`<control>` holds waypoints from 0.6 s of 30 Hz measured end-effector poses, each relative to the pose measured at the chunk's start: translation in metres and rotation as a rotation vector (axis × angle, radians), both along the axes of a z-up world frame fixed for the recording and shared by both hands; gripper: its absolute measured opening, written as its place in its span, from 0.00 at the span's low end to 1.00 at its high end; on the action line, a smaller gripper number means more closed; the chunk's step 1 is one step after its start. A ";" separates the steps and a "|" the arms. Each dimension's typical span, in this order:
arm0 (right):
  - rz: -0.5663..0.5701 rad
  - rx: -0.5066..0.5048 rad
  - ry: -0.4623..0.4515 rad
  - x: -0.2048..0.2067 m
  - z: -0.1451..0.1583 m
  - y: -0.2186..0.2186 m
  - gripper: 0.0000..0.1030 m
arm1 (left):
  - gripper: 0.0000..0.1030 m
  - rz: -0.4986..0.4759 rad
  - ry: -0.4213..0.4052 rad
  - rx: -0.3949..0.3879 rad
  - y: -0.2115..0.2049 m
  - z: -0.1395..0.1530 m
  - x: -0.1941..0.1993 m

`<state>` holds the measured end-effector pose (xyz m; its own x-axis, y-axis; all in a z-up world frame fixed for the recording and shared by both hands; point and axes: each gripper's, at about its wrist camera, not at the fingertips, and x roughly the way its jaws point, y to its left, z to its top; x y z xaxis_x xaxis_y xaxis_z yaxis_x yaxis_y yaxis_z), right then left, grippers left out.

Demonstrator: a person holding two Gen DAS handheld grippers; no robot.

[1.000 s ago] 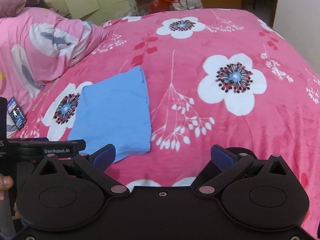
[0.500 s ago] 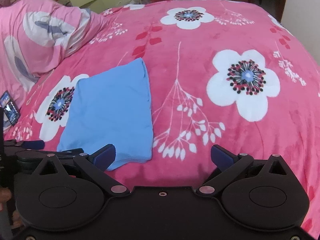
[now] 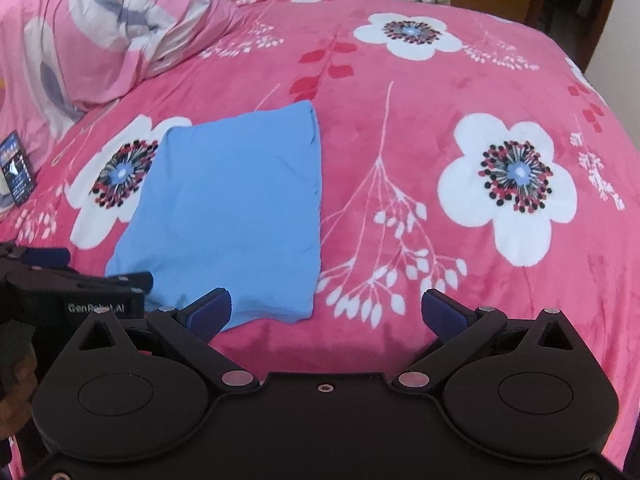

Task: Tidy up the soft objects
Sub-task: 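Move both grippers toward the folded light-blue cloth on the bed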

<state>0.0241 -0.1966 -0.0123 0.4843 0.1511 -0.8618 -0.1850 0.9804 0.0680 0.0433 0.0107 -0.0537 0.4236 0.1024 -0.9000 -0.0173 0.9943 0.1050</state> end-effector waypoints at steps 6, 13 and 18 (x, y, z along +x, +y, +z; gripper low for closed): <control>-0.008 0.004 0.009 0.001 0.002 0.002 1.00 | 1.00 -0.004 -0.001 -0.014 0.003 0.000 -0.003; 0.001 -0.008 -0.008 -0.008 0.000 0.002 1.00 | 1.00 -0.020 0.001 -0.021 0.000 -0.002 -0.006; -0.006 -0.003 -0.003 -0.008 -0.001 -0.003 1.00 | 1.00 -0.023 0.001 -0.016 -0.003 -0.002 -0.008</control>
